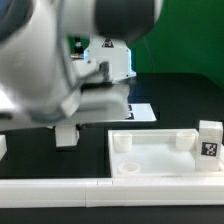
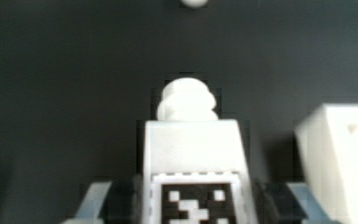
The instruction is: Assemble square table
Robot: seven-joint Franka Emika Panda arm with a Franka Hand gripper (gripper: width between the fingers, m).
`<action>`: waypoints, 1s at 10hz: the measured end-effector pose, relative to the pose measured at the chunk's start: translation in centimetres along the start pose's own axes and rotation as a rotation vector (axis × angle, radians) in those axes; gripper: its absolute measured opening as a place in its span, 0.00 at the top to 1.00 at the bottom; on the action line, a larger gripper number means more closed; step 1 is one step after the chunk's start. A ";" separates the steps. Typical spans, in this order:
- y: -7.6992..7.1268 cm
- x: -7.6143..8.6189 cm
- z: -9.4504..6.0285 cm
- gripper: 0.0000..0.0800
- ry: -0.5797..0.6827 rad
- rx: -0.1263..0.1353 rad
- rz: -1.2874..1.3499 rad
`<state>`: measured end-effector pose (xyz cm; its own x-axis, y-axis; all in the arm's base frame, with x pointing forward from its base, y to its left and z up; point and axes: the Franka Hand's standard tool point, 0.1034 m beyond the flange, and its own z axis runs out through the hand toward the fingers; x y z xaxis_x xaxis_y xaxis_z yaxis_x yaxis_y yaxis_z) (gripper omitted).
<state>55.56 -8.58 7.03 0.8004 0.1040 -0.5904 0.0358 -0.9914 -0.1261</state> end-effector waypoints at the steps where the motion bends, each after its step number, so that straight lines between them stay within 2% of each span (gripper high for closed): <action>1: -0.3 -1.1 0.4 0.65 0.055 -0.001 -0.016; 2: 0.4 -0.4 0.6 0.65 0.113 -0.016 -0.006; 4: 0.5 0.1 -0.5 0.65 0.259 -0.051 -0.006; 5: -1.0 -0.1 -1.8 0.65 0.336 -0.061 -0.009; 6: -3.0 -0.5 -4.0 0.65 0.439 -0.078 -0.051; 7: -4.1 -1.0 -5.1 0.65 0.530 -0.087 -0.076; 8: -3.8 -1.1 -5.1 0.65 0.623 -0.101 -0.071; 10: -2.9 -0.9 -5.1 0.65 0.731 -0.131 -0.060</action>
Offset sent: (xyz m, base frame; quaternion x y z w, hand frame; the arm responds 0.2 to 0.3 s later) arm 0.0000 0.0000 0.0000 0.0000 0.1938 0.0000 0.9810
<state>57.81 -6.20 11.97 0.9872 0.1239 0.1008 0.1264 -0.9918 -0.0181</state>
